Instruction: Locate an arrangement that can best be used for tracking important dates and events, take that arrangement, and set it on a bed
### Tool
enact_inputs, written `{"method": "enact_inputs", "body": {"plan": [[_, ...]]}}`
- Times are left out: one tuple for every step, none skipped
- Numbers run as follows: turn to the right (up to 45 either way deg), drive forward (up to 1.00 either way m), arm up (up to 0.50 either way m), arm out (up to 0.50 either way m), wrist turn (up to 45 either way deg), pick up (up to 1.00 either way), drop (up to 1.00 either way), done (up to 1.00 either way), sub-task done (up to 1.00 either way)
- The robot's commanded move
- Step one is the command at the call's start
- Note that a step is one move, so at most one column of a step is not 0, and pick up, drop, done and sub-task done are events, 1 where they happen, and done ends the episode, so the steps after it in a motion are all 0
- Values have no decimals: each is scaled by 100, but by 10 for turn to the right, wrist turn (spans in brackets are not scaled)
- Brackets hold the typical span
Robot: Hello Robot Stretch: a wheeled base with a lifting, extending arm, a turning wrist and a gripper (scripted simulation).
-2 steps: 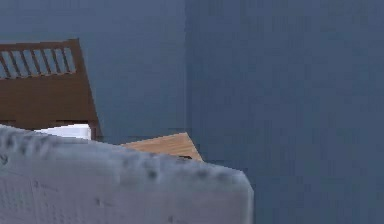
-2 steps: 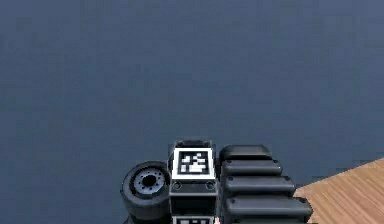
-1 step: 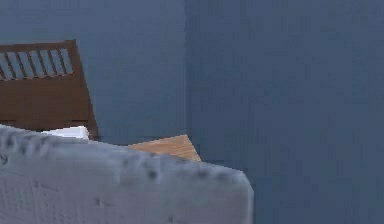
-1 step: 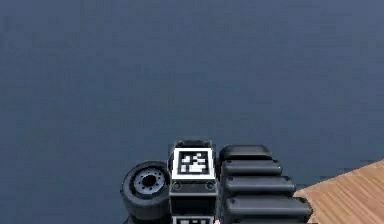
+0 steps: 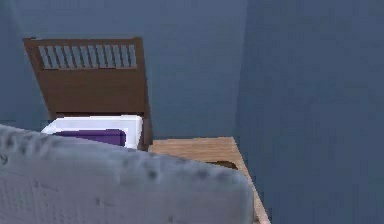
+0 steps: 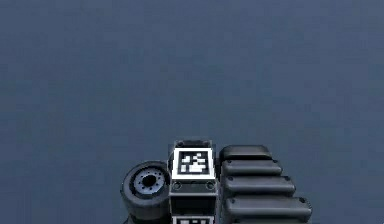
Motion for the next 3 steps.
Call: {"method": "enact_inputs", "body": {"plan": [[0, 100, 0, 0, 0, 0, 0, 0, 0], [-120, 0, 0, 0, 0, 0, 0, 0, 0], [0, 10, 0, 0, 0, 0, 0, 0, 0]]}}
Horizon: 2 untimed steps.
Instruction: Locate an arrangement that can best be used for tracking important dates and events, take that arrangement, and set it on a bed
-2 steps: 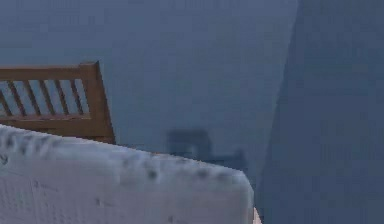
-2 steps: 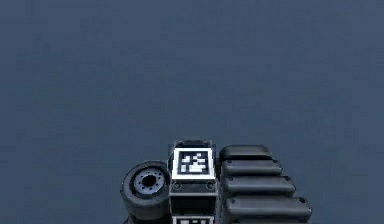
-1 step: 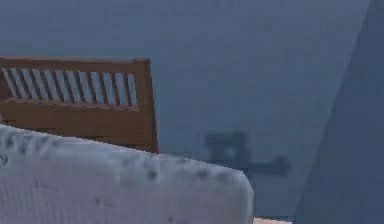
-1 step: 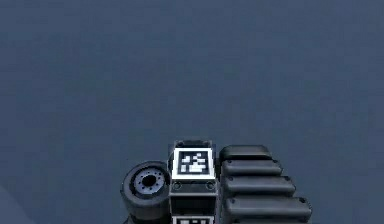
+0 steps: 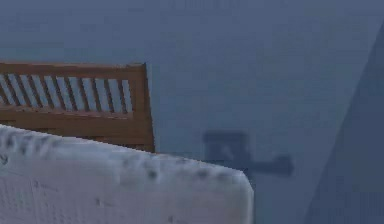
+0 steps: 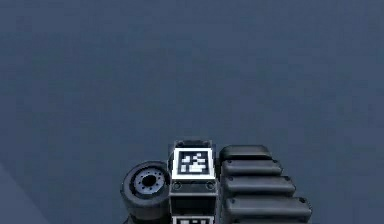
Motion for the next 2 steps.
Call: {"method": "enact_inputs", "body": {"plan": [[-450, 0, 0, 0, 0, 0, 0, 0, 0], [-450, 0, 0, 0, 0, 0, 0, 0, 0]]}}
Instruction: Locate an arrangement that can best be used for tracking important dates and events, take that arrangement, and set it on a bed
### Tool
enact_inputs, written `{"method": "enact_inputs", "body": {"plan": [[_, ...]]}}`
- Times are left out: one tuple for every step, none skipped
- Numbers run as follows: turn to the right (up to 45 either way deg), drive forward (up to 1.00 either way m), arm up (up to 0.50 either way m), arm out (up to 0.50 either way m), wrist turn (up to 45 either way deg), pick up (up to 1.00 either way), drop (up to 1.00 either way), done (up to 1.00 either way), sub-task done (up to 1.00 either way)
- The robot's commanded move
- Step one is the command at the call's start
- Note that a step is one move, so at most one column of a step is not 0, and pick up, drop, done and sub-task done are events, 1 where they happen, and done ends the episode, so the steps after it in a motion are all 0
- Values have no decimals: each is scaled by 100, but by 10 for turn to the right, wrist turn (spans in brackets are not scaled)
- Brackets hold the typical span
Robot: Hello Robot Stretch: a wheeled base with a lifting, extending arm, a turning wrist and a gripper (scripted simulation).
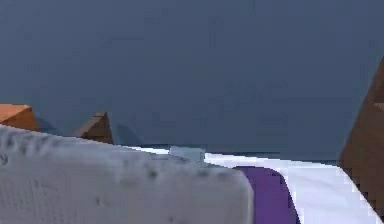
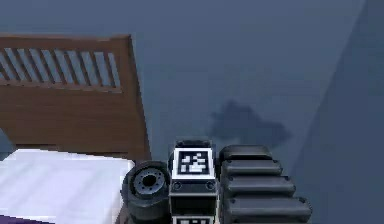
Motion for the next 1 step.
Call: {"method": "enact_inputs", "body": {"plan": [[-450, 0, 0, 0, 0, 0, 0, 0, 0]]}}
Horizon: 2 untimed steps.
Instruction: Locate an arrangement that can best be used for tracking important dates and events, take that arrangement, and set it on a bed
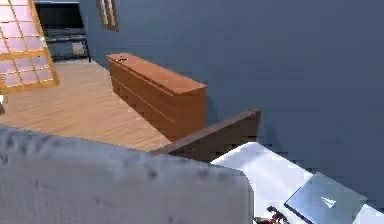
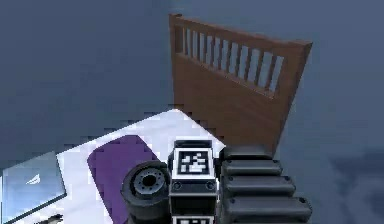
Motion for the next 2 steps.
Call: {"method": "enact_inputs", "body": {"plan": [[-300, 0, 0, 0, 0, 0, 0, 0, 0], [0, 0, 0, 42, 0, 0, 0, 0, 0]]}}
